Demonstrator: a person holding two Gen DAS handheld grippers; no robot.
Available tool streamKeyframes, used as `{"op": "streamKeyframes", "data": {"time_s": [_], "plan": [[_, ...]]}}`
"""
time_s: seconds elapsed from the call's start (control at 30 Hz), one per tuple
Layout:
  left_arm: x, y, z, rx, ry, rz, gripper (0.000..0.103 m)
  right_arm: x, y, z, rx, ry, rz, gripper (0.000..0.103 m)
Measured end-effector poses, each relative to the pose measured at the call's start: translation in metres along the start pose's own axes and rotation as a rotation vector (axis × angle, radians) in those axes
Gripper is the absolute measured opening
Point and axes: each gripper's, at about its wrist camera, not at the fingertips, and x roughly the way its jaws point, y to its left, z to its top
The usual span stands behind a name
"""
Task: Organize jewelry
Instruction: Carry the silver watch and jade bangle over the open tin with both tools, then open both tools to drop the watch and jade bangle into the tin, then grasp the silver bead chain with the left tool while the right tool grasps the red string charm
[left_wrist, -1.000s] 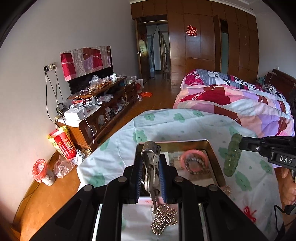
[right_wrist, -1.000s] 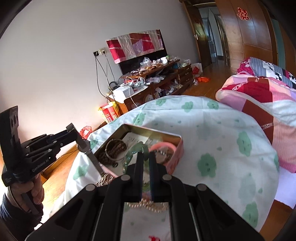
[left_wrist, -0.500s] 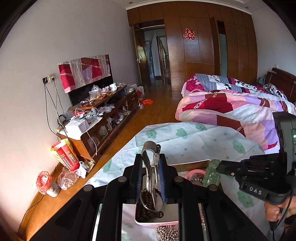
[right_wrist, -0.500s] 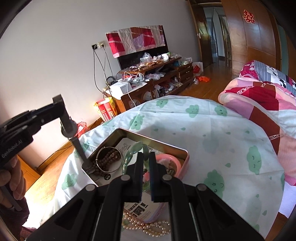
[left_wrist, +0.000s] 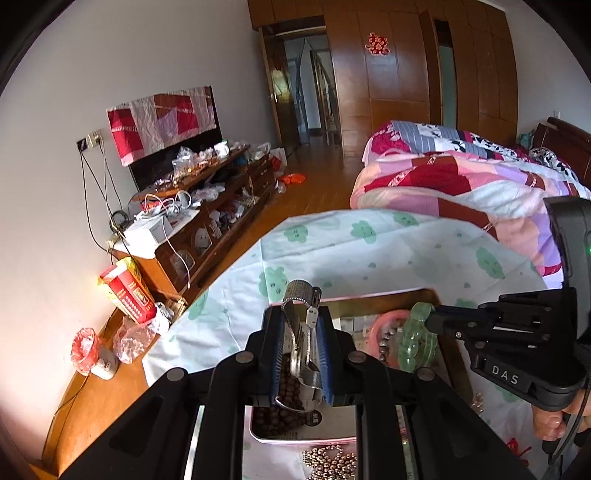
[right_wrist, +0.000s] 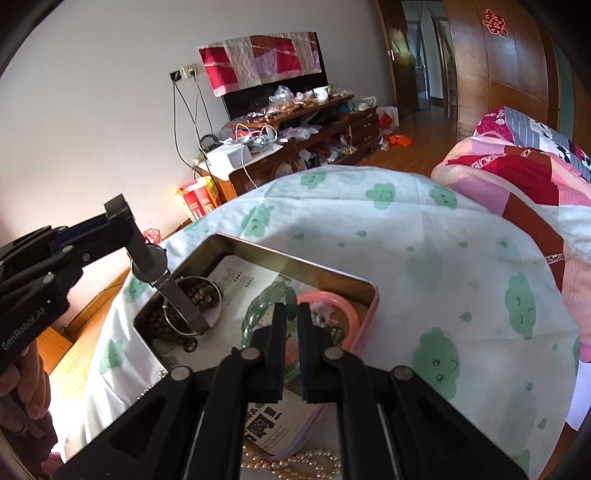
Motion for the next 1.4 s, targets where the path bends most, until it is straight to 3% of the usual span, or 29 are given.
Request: {"op": "streamKeyframes", "data": {"time_s": [0.33, 0.43, 0.5, 0.53, 0.57, 0.6, 1.07, 1.4], "plan": [[0.023, 0.003, -0.020, -0.005, 0.073, 0.012, 0.020, 0.013, 0.001, -0.009, -0.009, 0.032, -0.015, 0.011], [0.023, 0.003, -0.023, 0.006, 0.070, 0.040, 0.037, 0.013, 0.000, -0.010, 0.001, 0.031, -0.016, 0.013], [0.020, 0.004, -0.023, 0.005, 0.052, 0.070, 0.072, 0.012, -0.001, -0.010, 0.004, 0.028, -0.023, 0.016], [0.017, 0.005, -0.023, 0.004, 0.035, 0.092, 0.076, 0.012, -0.002, -0.010, 0.007, 0.026, -0.026, 0.026], [0.014, 0.007, -0.023, 0.006, 0.021, 0.099, 0.076, 0.010, -0.003, -0.011, 0.013, 0.024, -0.026, 0.038], [0.012, 0.008, -0.024, 0.004, 0.021, 0.097, 0.076, 0.009, -0.004, -0.011, 0.017, 0.021, -0.024, 0.041], [0.002, 0.033, -0.068, -0.117, 0.078, 0.122, 0.076, -0.007, -0.005, -0.026, 0.035, 0.014, -0.060, 0.045], [-0.015, 0.021, -0.114, -0.134, 0.128, 0.124, 0.076, -0.033, -0.003, -0.056, 0.048, -0.002, -0.072, 0.055]]}}
